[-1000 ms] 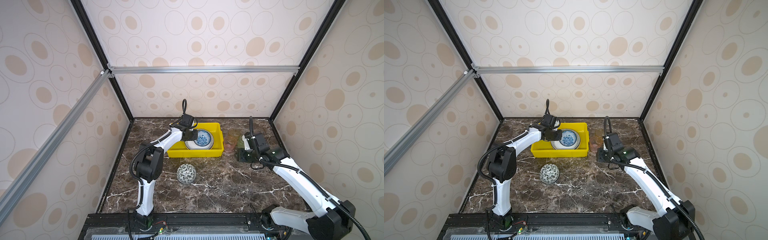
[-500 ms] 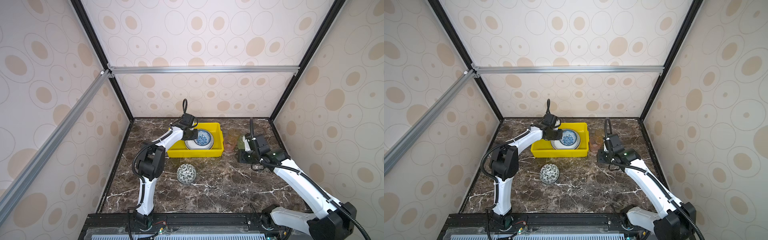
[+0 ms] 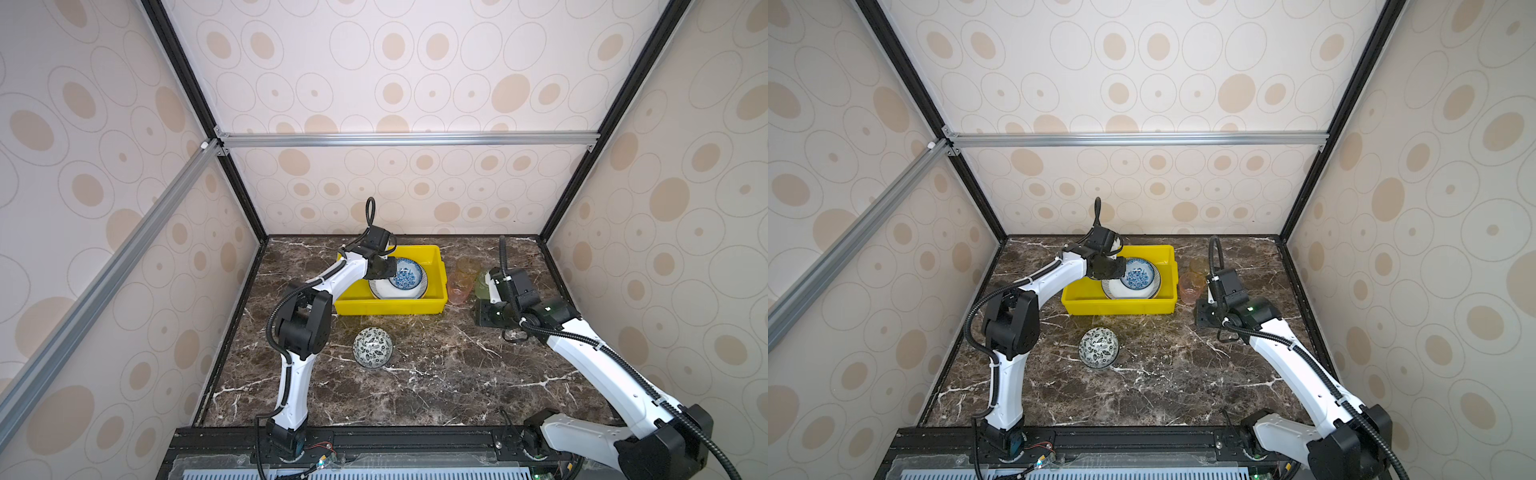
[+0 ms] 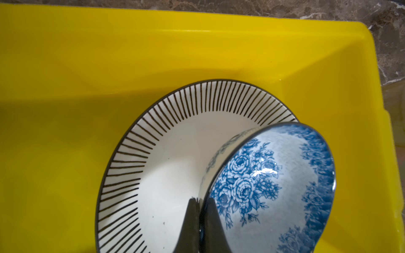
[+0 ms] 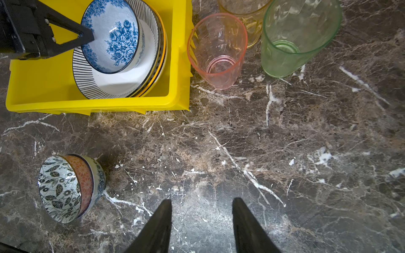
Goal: Place the mixed dishes into the plastic bin
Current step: 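Lower the blue floral bowl onto the striped plate with the left gripper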
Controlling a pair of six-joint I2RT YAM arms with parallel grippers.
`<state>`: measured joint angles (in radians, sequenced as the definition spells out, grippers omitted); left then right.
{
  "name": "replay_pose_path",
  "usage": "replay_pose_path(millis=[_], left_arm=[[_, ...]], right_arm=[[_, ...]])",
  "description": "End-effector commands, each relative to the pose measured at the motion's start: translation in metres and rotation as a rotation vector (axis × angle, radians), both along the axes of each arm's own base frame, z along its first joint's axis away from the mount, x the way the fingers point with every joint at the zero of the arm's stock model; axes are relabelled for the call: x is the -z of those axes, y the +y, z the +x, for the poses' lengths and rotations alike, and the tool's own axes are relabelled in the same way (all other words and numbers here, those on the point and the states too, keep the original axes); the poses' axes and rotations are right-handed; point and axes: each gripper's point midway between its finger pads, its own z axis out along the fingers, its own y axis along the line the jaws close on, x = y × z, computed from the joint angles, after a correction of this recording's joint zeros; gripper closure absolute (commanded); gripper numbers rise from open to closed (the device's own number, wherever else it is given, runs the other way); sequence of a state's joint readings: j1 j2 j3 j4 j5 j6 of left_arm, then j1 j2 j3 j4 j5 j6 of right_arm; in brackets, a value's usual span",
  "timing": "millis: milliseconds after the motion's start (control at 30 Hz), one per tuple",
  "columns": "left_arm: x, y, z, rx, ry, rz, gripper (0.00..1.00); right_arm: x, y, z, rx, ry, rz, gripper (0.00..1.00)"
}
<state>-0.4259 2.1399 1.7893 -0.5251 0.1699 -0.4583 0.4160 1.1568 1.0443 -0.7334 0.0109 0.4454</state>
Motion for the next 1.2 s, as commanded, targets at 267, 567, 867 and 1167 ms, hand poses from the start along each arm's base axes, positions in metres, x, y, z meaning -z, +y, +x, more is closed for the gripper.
replay_pose_path(millis=[267, 567, 867, 1167], left_arm=[[-0.003, 0.003, 0.007, -0.026, 0.008, 0.001, 0.92], [-0.005, 0.003, 0.008, -0.027, 0.005, -0.001, 0.90], [-0.018, 0.001, 0.010, -0.020, -0.015, -0.011, 0.86], [-0.033, 0.006, 0.008, -0.023, -0.040, -0.001, 0.85]], right_arm=[[-0.001, 0.000, -0.002, -0.010, -0.005, -0.004, 0.52], [-0.003, 0.001, -0.001, -0.013, -0.008, -0.001, 0.52], [-0.004, 0.006, 0.002, -0.023, 0.000, 0.013, 0.52], [-0.002, 0.009, -0.001, -0.028, 0.019, 0.030, 0.52]])
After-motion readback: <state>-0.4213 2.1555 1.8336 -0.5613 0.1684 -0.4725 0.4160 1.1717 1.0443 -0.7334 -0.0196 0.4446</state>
